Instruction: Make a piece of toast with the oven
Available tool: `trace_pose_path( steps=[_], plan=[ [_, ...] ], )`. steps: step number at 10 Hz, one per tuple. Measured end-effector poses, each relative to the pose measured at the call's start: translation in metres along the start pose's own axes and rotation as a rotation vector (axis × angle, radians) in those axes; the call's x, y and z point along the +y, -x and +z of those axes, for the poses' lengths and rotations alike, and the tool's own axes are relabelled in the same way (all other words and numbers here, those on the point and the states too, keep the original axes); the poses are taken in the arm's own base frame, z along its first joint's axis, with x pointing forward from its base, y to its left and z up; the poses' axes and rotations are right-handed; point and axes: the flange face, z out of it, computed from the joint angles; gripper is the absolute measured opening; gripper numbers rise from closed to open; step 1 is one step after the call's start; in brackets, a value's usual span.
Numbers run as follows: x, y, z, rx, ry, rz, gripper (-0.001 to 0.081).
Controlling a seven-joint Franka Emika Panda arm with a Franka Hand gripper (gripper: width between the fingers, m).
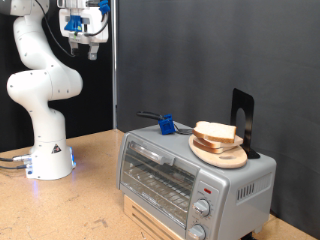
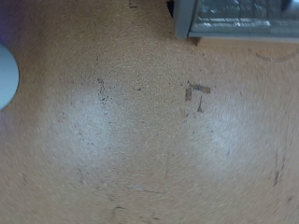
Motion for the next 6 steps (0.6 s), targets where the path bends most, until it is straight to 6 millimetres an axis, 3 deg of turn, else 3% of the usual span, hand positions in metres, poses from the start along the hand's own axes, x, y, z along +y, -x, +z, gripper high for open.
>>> trace_pose_path(
  steps=[4,5,6],
  plan=[
    [-0.002,0.014,-0.003,0.016,-0.083,-0.476,0.0808],
    [-0.001,0.013,-0.002,0.012,-0.074,-0.432,0.0808],
    [0.002,0.017,-0.005,0.007,-0.099,-0.518,0.0808]
  ],
)
